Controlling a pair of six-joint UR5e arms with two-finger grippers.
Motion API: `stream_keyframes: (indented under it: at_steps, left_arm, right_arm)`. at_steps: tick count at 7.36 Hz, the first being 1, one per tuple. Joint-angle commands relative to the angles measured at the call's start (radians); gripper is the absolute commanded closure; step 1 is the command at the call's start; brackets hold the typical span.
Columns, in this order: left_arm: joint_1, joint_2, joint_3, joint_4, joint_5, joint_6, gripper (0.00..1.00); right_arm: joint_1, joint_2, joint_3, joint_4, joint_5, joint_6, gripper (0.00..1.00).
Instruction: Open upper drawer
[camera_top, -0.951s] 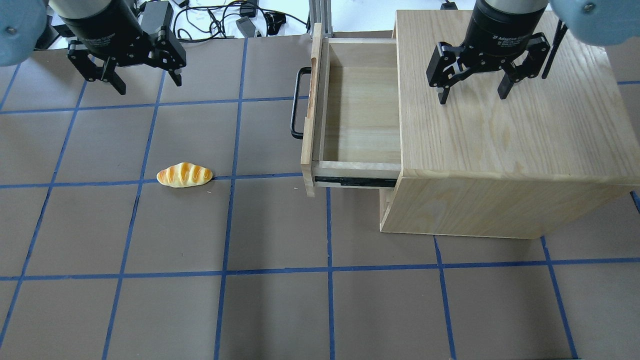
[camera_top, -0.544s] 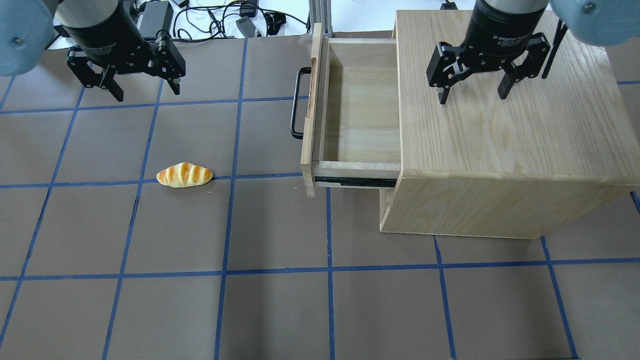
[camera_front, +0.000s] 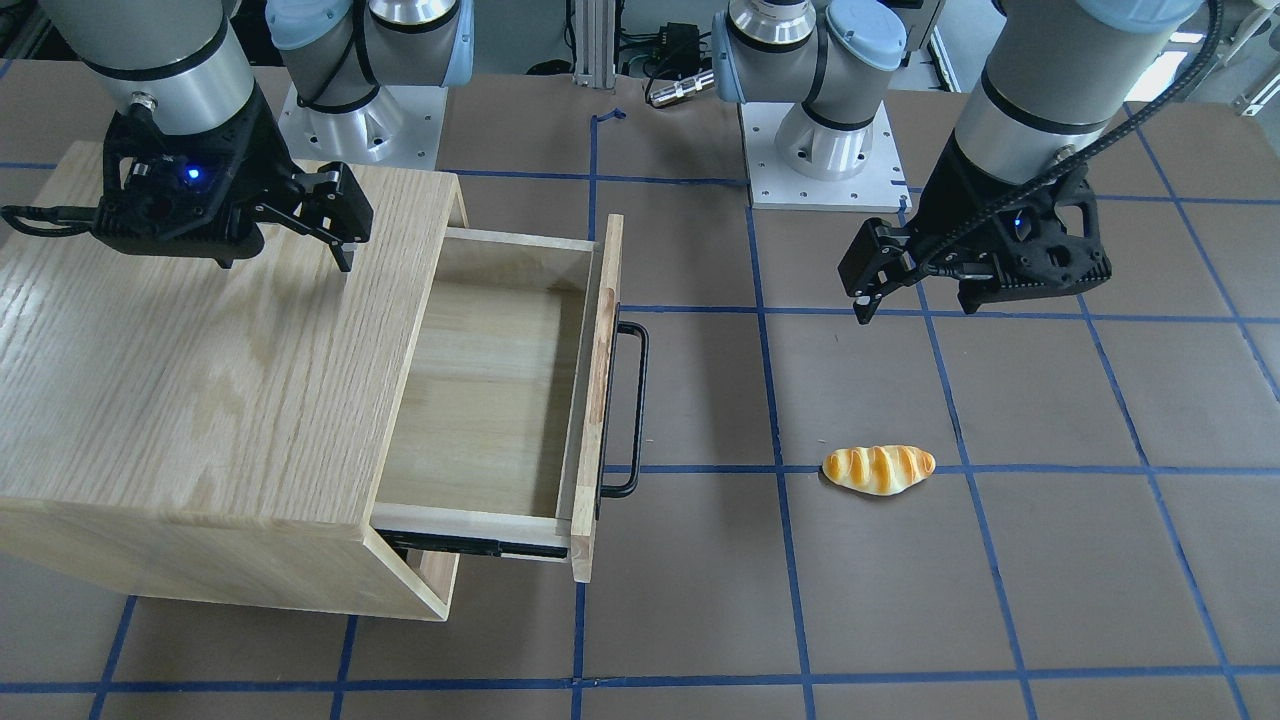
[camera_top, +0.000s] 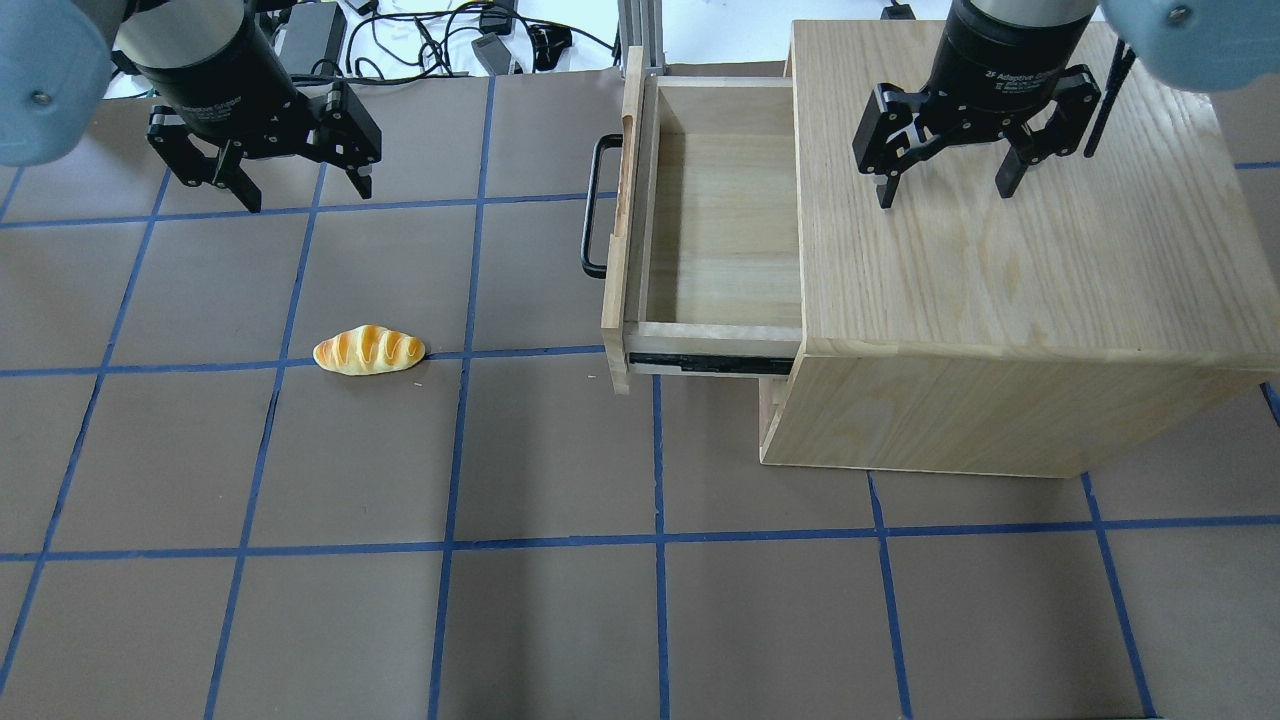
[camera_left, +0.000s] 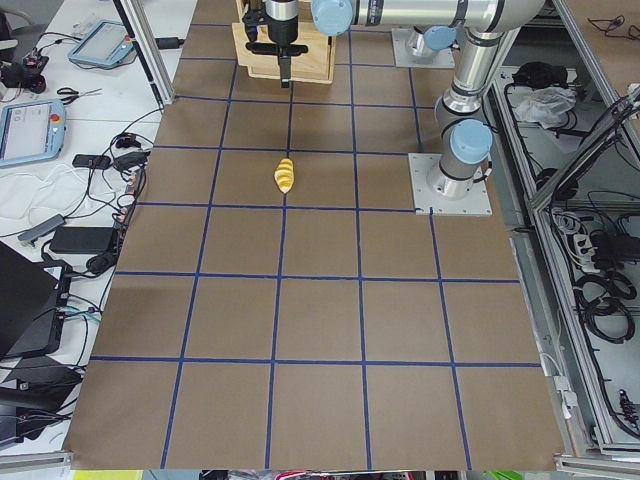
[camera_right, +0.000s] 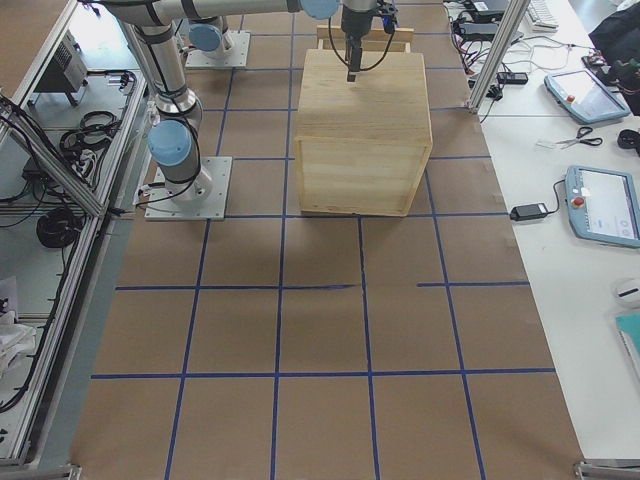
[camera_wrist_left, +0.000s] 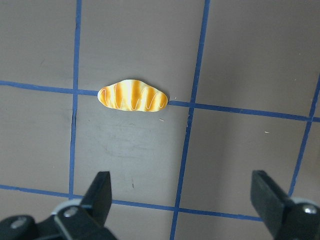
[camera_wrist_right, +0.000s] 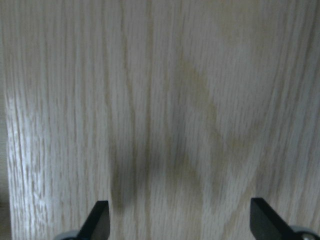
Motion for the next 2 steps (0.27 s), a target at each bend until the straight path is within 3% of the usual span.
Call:
stream_keyframes:
  at_steps: [1, 2]
  left_arm:
    - [0.000, 0.004, -0.009, 0.000, -0.002, 0.010, 0.00]
    - [0.002, 0.008, -0.017, 0.000, -0.002, 0.010, 0.00]
  right_arm:
    - [0.000, 0.000, 0.000, 0.000, 0.000, 0.001, 0.00]
    - [0.000, 0.000, 0.001, 0.000, 0.000, -0.001, 0.00]
